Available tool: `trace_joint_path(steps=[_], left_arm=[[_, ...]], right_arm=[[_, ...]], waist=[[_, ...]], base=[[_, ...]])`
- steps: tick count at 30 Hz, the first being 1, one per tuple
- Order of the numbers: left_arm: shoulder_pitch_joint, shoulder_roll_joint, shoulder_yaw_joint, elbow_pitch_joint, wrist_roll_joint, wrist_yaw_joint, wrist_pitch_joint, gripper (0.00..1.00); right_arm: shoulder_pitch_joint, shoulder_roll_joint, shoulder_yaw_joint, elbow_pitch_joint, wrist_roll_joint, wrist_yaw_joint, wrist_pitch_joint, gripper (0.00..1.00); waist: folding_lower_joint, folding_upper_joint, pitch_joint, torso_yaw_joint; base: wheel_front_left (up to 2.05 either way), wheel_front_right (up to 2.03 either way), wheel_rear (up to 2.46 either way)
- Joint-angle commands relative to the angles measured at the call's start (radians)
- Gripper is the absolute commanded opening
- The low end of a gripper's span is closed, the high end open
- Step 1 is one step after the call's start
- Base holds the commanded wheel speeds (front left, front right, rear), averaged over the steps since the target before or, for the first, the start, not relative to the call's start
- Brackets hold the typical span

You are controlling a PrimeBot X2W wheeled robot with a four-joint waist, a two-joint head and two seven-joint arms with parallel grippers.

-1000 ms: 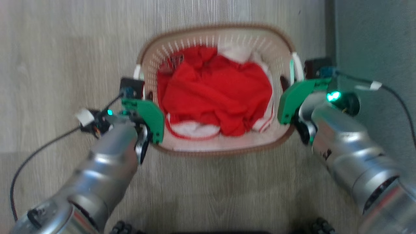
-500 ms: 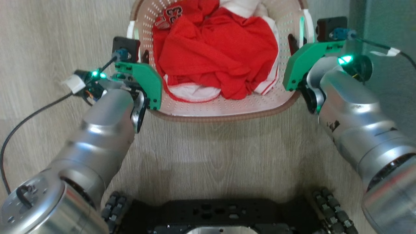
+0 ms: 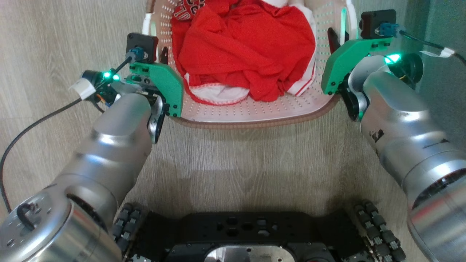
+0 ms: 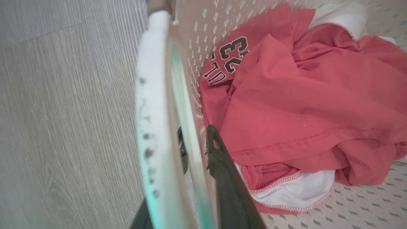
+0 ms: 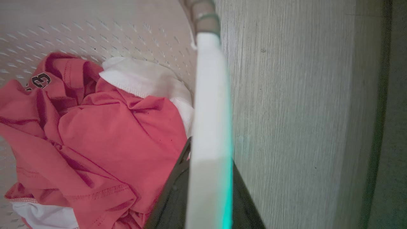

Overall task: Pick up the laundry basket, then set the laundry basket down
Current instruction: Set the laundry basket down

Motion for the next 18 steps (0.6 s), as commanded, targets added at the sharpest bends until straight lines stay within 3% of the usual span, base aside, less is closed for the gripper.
trace_joint_path(steps=[1,11,14,15,18], left_arm=[[-0.009,0.023,-0.013,-0.013,0.017,0.000,-0.011,0.00],[-0.024,0.023,-0.018,-0.019,0.019,0.006,-0.011,0.00],[-0.025,0.023,-0.016,-0.017,0.021,0.012,-0.012,0.00],[-0.024,0.023,-0.015,-0.016,0.021,0.014,-0.012,0.00],[-0.022,0.023,-0.009,-0.013,0.020,0.023,-0.012,0.41]], right_arm=[[0.022,0.009,0.007,-0.005,-0.028,-0.002,-0.012,0.00],[0.019,0.009,-0.027,-0.010,-0.065,-0.002,-0.012,0.00],[0.023,0.009,-0.036,-0.018,-0.075,-0.002,-0.012,0.24],[0.025,0.009,-0.039,-0.021,-0.077,-0.002,-0.012,0.27],[0.030,0.009,-0.046,-0.029,-0.085,-0.002,-0.012,0.43]], waist=[[0.0001,0.0000,0.009,0.000],[0.0001,0.0000,0.026,-0.002],[0.0001,0.0000,0.025,-0.003],[0.0001,0.0000,0.024,-0.003],[0.0001,0.0000,0.019,-0.004]], base=[[0.00,0.00,0.00],[0.00,0.00,0.00],[0.00,0.00,0.00],[0.00,0.00,0.00],[0.00,0.00,0.00]])
